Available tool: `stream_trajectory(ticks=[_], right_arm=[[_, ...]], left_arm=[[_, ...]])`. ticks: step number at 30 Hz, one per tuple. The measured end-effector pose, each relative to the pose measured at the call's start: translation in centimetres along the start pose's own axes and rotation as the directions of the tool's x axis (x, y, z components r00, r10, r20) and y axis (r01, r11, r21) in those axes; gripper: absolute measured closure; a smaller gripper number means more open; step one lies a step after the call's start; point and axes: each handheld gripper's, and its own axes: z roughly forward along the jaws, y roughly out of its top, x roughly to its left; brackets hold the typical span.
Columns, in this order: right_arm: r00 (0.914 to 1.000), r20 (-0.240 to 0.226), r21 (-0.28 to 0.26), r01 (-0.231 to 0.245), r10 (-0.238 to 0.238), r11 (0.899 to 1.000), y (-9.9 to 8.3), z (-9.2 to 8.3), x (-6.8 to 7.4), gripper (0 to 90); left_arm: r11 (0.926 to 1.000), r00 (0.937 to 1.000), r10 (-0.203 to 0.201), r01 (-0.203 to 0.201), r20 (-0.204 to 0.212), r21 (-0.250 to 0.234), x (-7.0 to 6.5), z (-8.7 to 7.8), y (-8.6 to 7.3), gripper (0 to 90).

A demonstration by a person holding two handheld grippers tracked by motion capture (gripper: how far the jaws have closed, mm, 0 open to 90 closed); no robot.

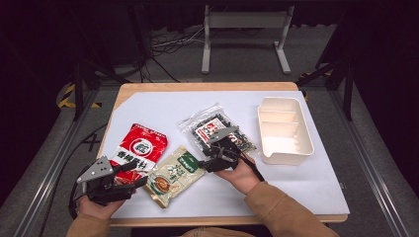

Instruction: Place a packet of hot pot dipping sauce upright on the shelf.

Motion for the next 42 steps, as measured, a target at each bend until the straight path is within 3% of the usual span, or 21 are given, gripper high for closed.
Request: stream_trajectory(ticks=[8,17,25,34,42], right_arm=[[0.9996,-0.018,0.048,-0.022,0.023,0.999,-0.1,1.8,-0.5,39.3],[0.9991,-0.029,0.122,-0.027,0.031,0.992,-0.3,3.2,-0.7,39.8],[0.9972,-0.035,0.176,-0.059,0.066,0.983,-0.5,4.1,-0.9,41.0],[0.9948,-0.063,0.200,-0.065,0.079,0.978,-0.6,4.5,-0.7,42.2],[0.9919,-0.089,0.164,-0.074,0.090,0.984,-0.3,4.0,0.0,45.1]], left_arm=[[1.0000,1.0000,-0.002,0.002,0.000,0.004,0.0,0.0,0.0,32.8],[1.0000,1.0000,0.005,-0.005,-0.002,0.008,0.0,0.2,0.0,32.6],[0.9999,1.0000,0.001,-0.001,0.002,0.011,-0.1,0.2,-0.1,32.5],[0.9998,1.0000,0.008,-0.008,0.001,0.017,-0.1,0.3,-0.1,32.5],[0.9998,1.0000,0.008,-0.008,0.002,0.017,-0.1,0.3,-0.1,32.4]])
